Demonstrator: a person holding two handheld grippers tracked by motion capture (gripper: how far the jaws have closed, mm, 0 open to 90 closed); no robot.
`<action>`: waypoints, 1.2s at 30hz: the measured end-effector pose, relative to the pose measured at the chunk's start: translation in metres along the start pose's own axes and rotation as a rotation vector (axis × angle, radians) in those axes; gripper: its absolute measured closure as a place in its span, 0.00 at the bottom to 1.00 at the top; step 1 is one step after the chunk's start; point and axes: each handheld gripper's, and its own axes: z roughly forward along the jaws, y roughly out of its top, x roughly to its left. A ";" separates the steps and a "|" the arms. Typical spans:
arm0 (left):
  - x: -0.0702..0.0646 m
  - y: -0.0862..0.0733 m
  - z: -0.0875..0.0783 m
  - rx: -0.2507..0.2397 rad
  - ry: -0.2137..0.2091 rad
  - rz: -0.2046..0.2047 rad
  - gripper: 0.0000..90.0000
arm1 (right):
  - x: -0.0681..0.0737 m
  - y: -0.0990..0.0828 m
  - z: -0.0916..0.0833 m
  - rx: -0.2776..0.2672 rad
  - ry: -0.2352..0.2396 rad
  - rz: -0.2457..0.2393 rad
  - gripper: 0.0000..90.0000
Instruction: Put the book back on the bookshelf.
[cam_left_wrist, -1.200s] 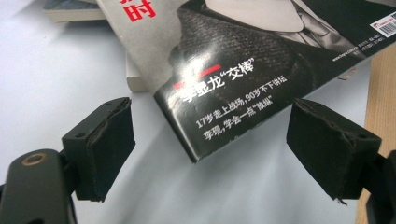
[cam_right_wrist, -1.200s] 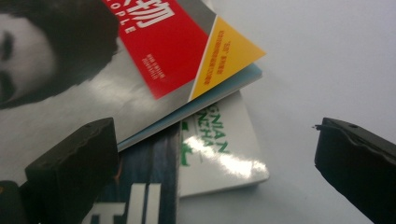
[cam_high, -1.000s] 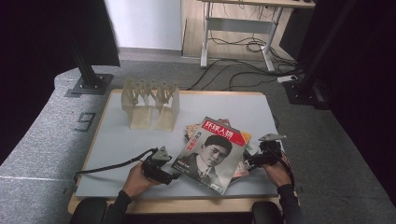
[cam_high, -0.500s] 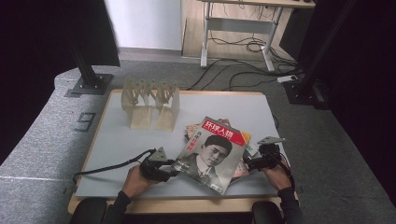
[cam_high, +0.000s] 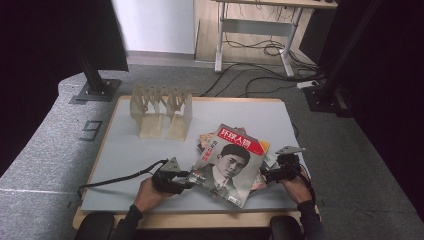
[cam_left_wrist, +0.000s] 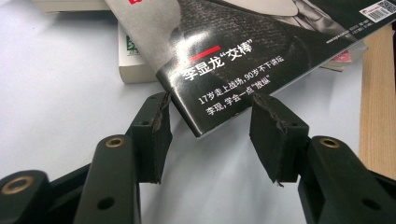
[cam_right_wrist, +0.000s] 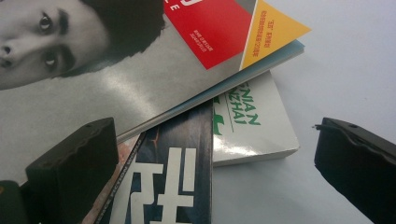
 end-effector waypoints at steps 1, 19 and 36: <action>0.000 0.001 0.001 -0.002 0.000 -0.001 0.53 | 0.000 0.000 0.000 -0.001 0.000 0.001 0.00; 0.000 0.007 0.013 -0.019 -0.028 -0.023 0.55 | -0.013 0.012 0.013 -0.004 0.047 0.059 0.00; -0.004 0.011 0.016 -0.006 -0.006 0.002 0.54 | -0.036 0.029 0.042 0.038 0.114 0.185 0.00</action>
